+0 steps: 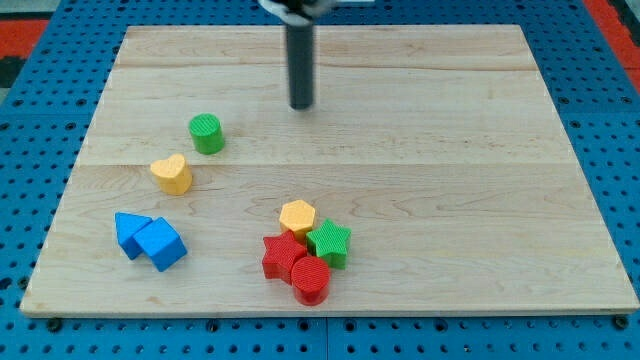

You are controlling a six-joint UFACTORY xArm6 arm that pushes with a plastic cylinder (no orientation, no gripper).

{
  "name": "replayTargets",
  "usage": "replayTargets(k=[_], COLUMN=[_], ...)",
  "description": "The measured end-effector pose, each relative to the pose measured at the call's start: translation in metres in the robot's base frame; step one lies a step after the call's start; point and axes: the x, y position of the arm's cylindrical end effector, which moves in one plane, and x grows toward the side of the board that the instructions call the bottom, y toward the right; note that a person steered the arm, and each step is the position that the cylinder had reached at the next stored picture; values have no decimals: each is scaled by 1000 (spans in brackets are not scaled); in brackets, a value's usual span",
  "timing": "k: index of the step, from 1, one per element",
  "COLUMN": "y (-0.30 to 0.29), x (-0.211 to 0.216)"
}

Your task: Slide the green circle closer to green star

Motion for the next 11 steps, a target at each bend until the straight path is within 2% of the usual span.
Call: replayTargets(k=[1, 2, 3, 5, 6, 7, 8, 9, 10, 11], y=[-76, -110, -122, -36, -7, 7, 0, 41, 92, 123], x=[-12, 30, 52, 151, 162, 125, 111, 110, 156, 155])
